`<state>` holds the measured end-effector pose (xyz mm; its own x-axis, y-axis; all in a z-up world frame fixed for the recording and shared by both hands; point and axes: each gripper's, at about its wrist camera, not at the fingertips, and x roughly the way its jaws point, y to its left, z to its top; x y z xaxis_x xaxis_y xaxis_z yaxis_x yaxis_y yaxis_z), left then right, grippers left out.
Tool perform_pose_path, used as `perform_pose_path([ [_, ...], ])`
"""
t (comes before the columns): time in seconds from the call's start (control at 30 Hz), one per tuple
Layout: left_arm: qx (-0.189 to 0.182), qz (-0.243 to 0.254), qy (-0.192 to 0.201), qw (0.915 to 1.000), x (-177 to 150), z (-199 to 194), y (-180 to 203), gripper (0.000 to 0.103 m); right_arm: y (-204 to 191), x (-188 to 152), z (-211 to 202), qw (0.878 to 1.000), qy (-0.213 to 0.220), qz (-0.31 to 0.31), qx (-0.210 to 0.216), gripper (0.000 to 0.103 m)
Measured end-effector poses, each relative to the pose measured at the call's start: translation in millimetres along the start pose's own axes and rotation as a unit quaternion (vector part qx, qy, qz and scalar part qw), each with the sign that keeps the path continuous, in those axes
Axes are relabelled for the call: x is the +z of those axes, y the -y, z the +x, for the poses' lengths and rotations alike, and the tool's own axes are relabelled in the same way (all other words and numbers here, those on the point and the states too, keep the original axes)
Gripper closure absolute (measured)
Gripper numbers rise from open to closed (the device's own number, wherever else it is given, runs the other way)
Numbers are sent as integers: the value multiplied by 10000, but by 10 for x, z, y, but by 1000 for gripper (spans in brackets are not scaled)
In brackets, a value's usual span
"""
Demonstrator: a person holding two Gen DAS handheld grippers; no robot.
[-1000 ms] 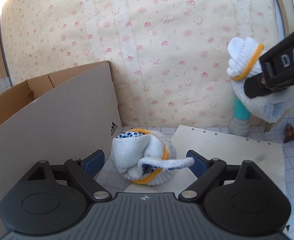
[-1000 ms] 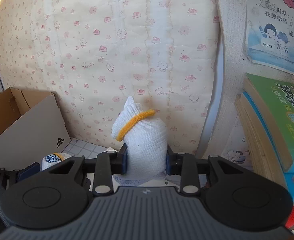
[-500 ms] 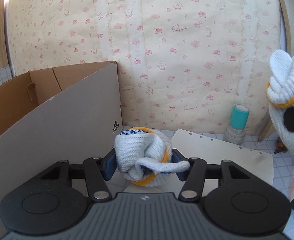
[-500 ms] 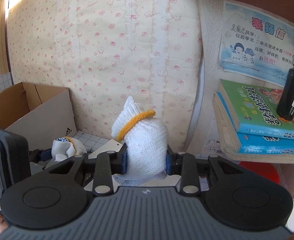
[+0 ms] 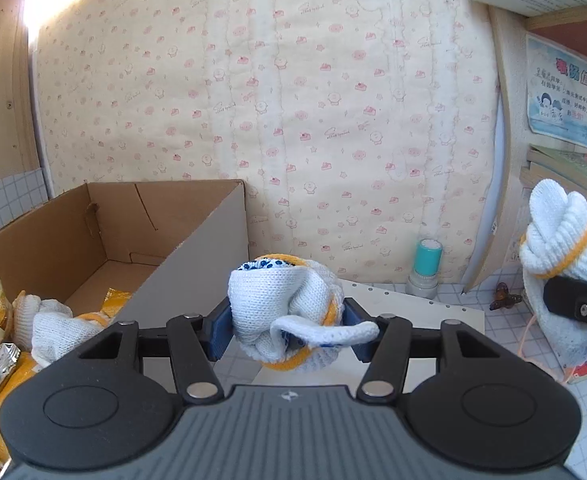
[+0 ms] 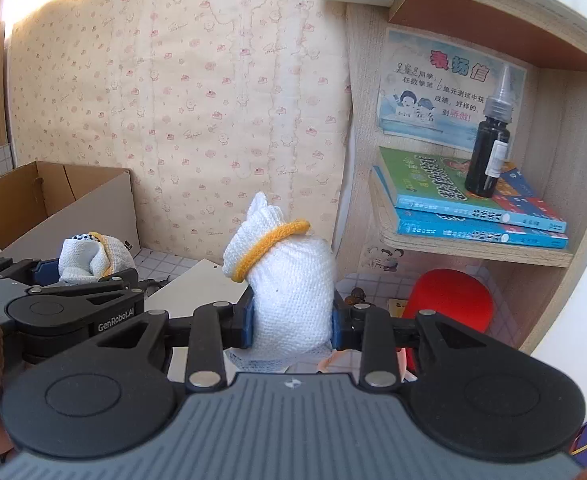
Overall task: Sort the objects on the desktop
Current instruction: 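Carry the blue-dotted glove with left tool while right tool carries its glove over the box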
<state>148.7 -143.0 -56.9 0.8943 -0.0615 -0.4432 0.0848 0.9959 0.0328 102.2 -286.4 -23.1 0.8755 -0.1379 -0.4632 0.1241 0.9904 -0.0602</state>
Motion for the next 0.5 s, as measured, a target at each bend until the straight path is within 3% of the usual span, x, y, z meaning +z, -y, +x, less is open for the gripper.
perform_pose_path([
  [0.3,-123,79,346,9993,60,-644,-197,44,-97,-12,-472,9997,235,30,14,70],
  [0.5,1,38,481,9988,41,-986,-419,44,-288,-56,-746,9993,346,-13,104,70],
])
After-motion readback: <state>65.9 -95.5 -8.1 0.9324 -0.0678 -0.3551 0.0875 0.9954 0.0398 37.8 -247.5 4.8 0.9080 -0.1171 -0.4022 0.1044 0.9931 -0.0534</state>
